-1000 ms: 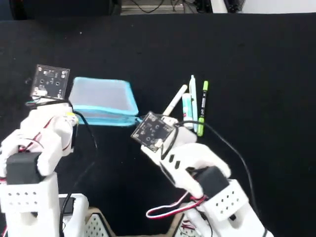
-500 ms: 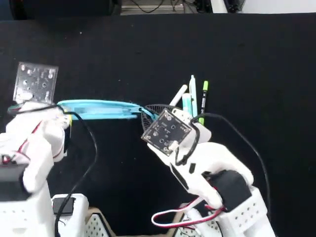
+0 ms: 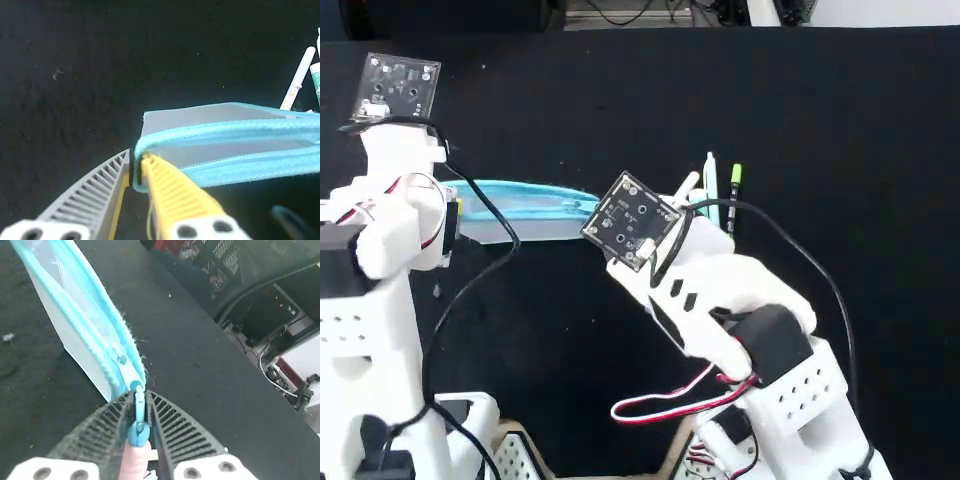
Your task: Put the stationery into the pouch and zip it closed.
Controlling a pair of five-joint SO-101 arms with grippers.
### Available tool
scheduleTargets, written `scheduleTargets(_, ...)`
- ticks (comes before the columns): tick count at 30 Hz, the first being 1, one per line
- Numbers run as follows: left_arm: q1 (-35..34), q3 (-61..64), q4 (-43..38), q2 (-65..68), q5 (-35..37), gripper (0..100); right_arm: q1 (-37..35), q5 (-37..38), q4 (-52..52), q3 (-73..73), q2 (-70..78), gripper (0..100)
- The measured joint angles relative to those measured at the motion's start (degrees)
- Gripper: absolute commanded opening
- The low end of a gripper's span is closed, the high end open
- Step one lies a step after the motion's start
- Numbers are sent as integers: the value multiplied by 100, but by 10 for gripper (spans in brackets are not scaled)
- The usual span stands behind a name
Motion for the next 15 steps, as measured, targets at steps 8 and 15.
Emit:
scheduleTargets(8, -18, 18, 35, 114, 0, 162, 79, 0, 0, 0, 0, 11)
scheduleTargets(15, -18, 220, 35, 114, 0, 70, 79, 0, 0, 0, 0, 11)
